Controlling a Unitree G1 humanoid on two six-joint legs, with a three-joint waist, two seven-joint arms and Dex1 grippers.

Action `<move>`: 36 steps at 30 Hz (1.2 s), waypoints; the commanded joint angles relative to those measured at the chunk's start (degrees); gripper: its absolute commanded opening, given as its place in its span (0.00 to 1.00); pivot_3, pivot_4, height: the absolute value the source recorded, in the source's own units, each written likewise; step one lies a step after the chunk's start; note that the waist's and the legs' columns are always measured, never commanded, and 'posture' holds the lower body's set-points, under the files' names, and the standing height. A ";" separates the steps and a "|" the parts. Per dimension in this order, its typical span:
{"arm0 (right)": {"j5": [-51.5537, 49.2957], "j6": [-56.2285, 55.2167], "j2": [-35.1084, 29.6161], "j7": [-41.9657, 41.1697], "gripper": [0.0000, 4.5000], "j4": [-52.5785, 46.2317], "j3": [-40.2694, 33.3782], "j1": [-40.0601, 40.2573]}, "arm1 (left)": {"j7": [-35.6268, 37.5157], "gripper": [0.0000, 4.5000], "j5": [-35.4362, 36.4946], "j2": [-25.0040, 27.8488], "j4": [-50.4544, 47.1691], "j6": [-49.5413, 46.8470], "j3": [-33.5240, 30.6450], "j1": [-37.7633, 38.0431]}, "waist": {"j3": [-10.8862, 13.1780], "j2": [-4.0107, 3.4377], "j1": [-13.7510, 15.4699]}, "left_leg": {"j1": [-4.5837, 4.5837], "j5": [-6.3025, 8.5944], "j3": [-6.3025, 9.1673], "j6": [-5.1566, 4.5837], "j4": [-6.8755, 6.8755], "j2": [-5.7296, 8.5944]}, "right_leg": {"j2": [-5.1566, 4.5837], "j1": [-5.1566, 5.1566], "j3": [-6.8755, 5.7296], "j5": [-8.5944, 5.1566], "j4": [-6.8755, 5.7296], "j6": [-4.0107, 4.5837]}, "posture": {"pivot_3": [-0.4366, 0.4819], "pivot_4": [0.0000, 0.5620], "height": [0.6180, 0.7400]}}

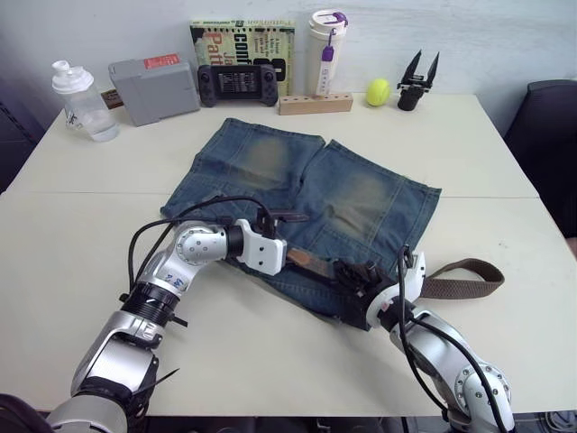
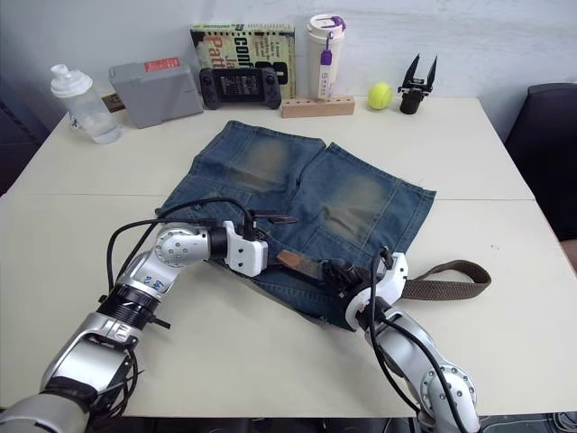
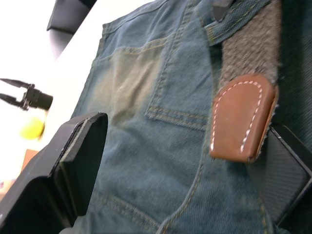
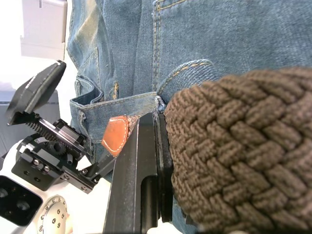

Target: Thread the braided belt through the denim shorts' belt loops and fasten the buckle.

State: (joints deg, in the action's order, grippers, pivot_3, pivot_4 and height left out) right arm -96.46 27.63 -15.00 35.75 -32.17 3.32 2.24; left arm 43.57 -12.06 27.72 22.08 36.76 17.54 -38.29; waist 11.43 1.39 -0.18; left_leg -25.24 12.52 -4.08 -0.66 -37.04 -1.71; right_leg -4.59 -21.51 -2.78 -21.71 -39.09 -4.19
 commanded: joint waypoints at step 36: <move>77.47 -7.01 -44.26 -48.67 0.97 -18.07 10.05 11.21 | 5.86 0.00 4.46 -2.83 14.49 9.33 1.26 -8.49 | -0.06 -0.04 0.17 | -0.02 0.17 -0.01 -0.29 -0.12 0.04 | 0.03 0.04 -0.09 -0.01 0.09 -0.04 | 0.48 0.27 0.61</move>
State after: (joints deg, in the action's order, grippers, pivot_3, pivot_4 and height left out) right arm -27.82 27.13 -58.07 -9.93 -49.29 11.99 13.55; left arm 49.06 -8.42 24.90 36.56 45.29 19.23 -45.50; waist 11.37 1.35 -0.01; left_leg -25.26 12.69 -4.09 -0.93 -37.16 -1.67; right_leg -4.56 -21.47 -2.86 -21.72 -39.00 -4.23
